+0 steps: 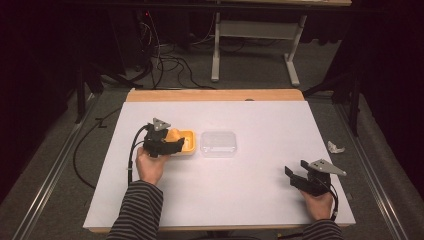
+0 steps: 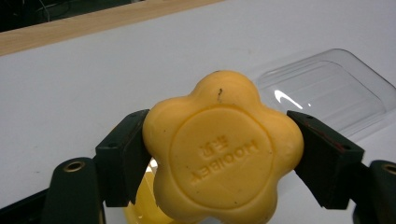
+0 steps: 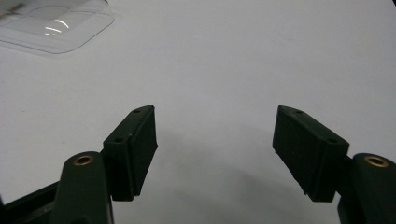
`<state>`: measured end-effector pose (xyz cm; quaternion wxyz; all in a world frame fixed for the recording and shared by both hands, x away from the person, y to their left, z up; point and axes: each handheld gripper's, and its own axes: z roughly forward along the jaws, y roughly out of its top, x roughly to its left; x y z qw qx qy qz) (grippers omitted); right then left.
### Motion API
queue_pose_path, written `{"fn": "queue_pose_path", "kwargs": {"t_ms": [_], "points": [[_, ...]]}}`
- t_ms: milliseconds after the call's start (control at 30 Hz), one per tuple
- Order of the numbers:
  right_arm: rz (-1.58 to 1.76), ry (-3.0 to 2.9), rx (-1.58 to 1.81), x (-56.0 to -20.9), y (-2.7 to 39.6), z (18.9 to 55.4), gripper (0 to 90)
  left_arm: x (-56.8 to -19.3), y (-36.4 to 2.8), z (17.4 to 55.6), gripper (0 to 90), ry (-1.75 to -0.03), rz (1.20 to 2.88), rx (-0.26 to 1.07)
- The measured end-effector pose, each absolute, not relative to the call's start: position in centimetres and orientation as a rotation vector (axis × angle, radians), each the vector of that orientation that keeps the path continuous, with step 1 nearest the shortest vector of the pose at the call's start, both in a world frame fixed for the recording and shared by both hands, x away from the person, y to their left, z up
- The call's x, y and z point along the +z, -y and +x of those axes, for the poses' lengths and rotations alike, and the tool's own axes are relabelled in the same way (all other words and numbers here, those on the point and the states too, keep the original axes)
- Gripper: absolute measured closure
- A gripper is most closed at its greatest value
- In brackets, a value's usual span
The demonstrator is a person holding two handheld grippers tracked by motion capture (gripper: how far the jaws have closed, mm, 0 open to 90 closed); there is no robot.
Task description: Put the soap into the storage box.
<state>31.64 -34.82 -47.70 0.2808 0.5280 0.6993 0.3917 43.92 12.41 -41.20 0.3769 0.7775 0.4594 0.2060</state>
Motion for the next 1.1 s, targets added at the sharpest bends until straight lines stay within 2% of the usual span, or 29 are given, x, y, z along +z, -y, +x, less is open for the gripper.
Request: {"fn": "queue_pose_path", "kwargs": {"t_ms": [1100], "points": [[1.402, -1.866, 1.058, -47.7, 34.8, 31.5, 30.6, -44.2, -11.5, 46.2, 26.2, -1.256, 2.045, 0.517]]}}
